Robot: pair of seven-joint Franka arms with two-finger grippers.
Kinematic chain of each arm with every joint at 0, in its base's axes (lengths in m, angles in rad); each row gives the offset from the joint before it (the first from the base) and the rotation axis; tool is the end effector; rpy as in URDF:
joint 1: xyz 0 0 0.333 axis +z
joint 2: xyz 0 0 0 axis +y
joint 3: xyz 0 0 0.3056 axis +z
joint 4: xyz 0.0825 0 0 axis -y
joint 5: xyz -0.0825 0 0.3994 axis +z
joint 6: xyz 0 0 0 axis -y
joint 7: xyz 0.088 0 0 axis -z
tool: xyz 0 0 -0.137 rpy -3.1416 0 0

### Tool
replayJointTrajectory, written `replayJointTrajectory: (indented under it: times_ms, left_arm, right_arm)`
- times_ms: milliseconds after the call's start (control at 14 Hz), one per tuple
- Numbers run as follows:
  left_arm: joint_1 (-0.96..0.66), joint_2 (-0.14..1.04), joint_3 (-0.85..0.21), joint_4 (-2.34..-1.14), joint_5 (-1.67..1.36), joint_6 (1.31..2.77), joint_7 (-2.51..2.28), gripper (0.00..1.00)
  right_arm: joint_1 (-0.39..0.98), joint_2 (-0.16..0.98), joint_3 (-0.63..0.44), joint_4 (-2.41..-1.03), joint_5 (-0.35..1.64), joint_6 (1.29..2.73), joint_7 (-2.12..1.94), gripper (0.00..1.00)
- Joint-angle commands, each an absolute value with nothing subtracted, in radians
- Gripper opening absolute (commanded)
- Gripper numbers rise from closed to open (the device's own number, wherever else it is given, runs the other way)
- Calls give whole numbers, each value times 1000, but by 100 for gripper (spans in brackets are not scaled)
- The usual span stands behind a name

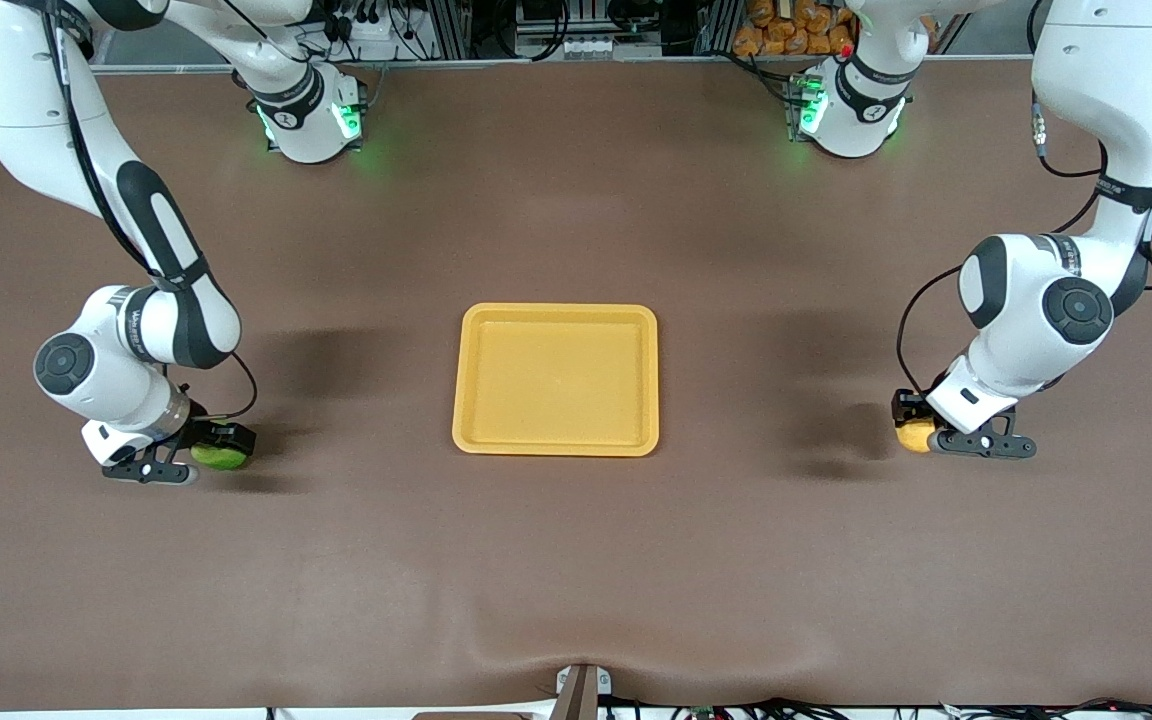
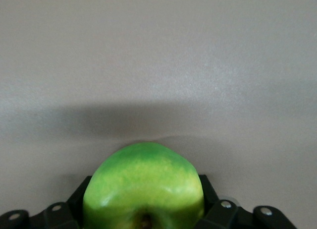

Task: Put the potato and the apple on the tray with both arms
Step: 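Lower and close the right gripper on the apple while the left grasps potato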

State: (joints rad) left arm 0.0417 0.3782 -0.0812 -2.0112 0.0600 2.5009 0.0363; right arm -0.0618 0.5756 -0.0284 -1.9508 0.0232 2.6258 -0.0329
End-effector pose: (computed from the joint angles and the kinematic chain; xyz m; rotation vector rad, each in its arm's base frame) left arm 0.6250 -0.0237 0.2257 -3.1227 0.1789 -0.1773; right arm 0.6320 -0.0575 0.1384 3.1268 -0.1119 0.1556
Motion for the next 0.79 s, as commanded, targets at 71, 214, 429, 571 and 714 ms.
replayJointTrajectory:
  times_ms: [71, 214, 429, 571, 714]
  left_arm:
    - [32, 360, -100, -1873, 77, 2292, 28, 0]
    - [31, 356, -138, -1844, 75, 2240, 3, 0]
    - [31, 344, -192, -1838, 74, 2227, -52, 0]
    - [31, 342, -228, -1835, 75, 2224, -107, 0]
    - [31, 321, -253, -1835, 75, 2191, -126, 0]
  right_arm:
    - [-55, 569, -28, -1990, 29, 2675, -26, 0]
    - [-54, 563, -28, -1988, 29, 2674, -28, 0]
    - [-46, 548, -28, -1982, 28, 2665, -41, 0]
    - [-43, 517, -28, -1980, 25, 2636, -43, 0]
    - [-40, 491, -26, -1980, 25, 2590, -61, 0]
